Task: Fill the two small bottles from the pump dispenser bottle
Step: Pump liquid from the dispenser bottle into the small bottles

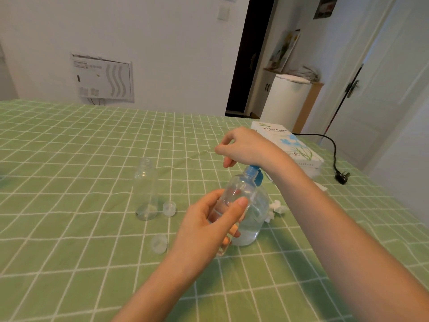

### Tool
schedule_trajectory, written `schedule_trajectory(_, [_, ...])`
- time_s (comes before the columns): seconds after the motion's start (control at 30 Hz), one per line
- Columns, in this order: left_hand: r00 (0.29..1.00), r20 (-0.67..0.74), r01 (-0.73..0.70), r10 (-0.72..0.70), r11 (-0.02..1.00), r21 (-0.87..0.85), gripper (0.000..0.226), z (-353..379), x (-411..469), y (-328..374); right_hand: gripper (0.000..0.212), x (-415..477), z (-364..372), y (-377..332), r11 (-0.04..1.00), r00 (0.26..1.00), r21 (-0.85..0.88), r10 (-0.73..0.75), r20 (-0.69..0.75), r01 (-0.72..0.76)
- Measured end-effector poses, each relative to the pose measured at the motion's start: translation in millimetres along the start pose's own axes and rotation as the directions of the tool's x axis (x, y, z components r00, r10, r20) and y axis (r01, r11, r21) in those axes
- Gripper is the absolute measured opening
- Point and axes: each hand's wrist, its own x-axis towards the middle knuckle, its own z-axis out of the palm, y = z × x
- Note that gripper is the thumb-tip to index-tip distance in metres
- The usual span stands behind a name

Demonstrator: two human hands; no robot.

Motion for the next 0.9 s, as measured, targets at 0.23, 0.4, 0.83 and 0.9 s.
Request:
schedule_trajectory(0.23, [1.000, 0.009, -0.002, 0.002, 1.000, 0.001, 0.035, 1, -1, 2, 0.013, 0, -7, -1, 0.994, 0.990, 0.081, -0.066, -0.123, 0.076])
schedule_trajectory(0.4, [1.000, 0.005, -0.004, 0.004, 1.000, -0.005, 0.037, 2, 0, 3, 0.017, 0, -11, -5, 0.993, 0.992, 0.080, -0.079, -0.094, 0.086])
schedule_trajectory(0.83, [1.000, -0.003, 0.020, -0.020, 1.000, -0.008, 0.039, 1, -1, 0, 0.018, -2, -1, 0, 0.997, 0.997, 0.069, -0.040, -0.068, 0.045])
schedule_trajectory(0.9, [1.000, -0.003, 0.019, -0.019, 1.000, -0.017, 0.040, 2, -1, 1, 0.015, -3, 0, 1, 0.995, 0.994, 0.079, -0.048, -0.101, 0.056])
